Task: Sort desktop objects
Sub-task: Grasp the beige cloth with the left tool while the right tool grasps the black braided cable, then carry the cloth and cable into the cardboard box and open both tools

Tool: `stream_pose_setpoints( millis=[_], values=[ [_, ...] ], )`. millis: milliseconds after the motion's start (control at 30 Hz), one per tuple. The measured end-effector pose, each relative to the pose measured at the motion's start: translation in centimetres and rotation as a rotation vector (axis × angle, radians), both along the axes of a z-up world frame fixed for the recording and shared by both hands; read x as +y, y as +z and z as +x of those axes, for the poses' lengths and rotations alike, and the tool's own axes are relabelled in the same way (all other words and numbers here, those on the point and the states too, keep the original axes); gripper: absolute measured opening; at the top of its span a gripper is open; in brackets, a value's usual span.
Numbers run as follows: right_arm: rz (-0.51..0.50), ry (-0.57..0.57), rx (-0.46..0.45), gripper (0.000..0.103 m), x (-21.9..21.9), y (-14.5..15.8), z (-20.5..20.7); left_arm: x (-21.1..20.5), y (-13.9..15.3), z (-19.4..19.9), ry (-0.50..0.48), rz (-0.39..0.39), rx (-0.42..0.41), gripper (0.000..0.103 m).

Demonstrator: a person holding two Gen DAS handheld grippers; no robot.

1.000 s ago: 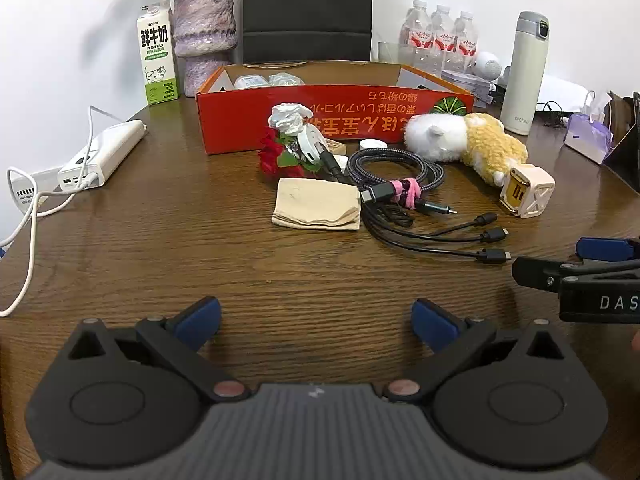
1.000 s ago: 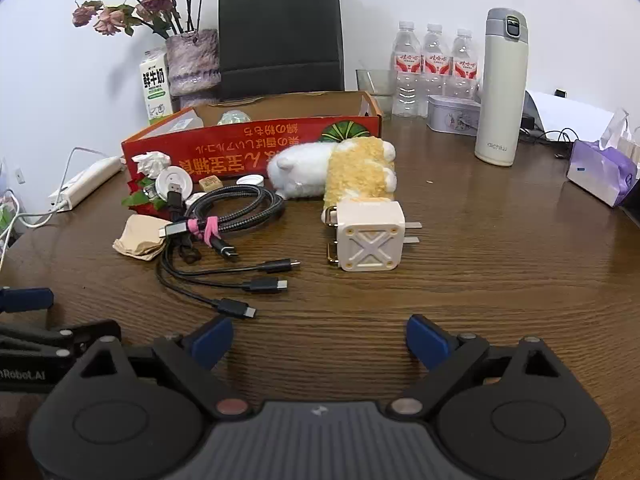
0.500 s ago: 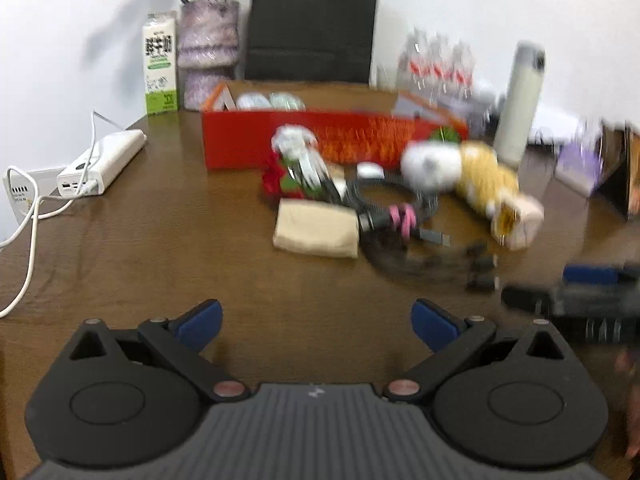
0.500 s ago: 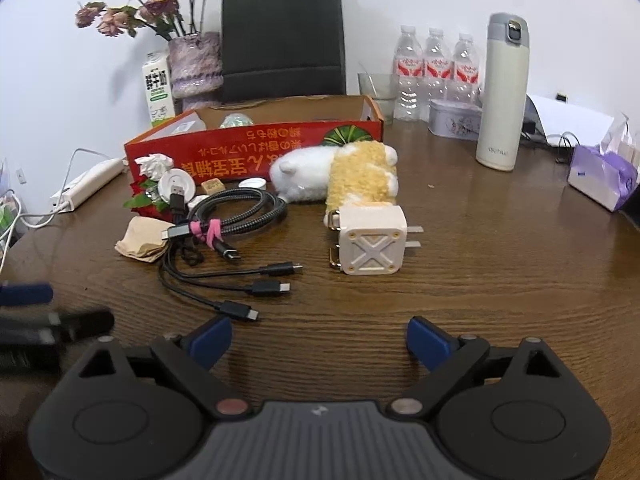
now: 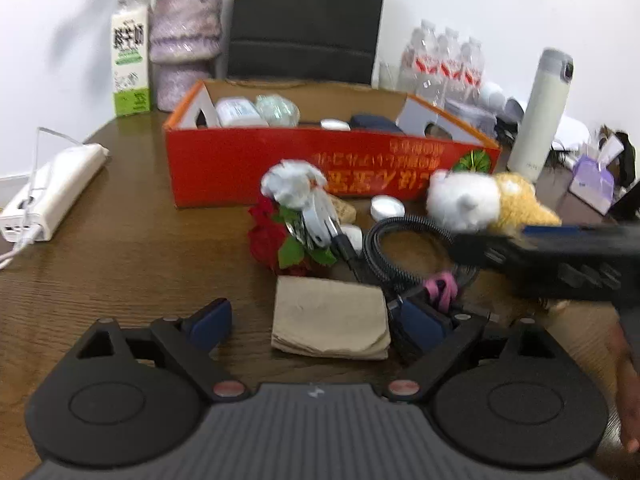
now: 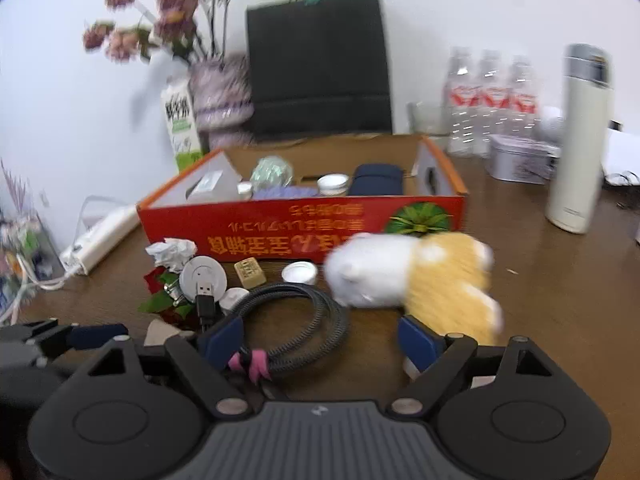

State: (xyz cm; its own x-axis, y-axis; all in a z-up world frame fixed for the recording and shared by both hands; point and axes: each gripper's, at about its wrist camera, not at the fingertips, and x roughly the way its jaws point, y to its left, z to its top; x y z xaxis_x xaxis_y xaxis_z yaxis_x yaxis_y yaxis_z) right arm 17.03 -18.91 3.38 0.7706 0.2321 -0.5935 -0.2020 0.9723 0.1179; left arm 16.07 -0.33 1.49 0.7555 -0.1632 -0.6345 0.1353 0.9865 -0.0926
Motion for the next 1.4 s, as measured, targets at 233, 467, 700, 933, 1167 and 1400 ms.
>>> stream_pose_setpoints(
  millis=[233, 467, 700, 933, 1167, 1400],
  values=[
    [-0.083, -0.018, 0.047, 0.067, 1.9, -2.4, 2.6, 0.2, -0.2, -1.0, -0.018, 0.03, -0.048, 0.053],
    [-0.148, 0.012, 0.028, 0.018, 2.5, -2.0, 1.5, 2.2, 0.4, -2.9, 0.023, -0.079, -0.023, 0.011],
    [-0.17, 0.024, -0.146, 0.017, 3.4, 1.8, -3.8, 2.8, 2.9, -8.3, 0.057, -0.108, -0.084, 0.011],
    [-0.174, -0.004, -0.302, 0.017, 3.2, 6.9, -8.4, 2.9, 6.7, -10.6, 0.044, -0.13, -0.186, 0.011],
    [-0.154, 0.018, -0.366, 0.017, 1.5, 12.2, -5.7, 3.8, 15.5, -5.0, -0.048, -0.127, -0.284, 0.011],
    [-0.187, 0.051, -0.281, 0.017, 2.9, 14.3, 8.3, 2.3, 17.5, 10.8, -0.068, -0.103, -0.107, 0.011]
  ],
)
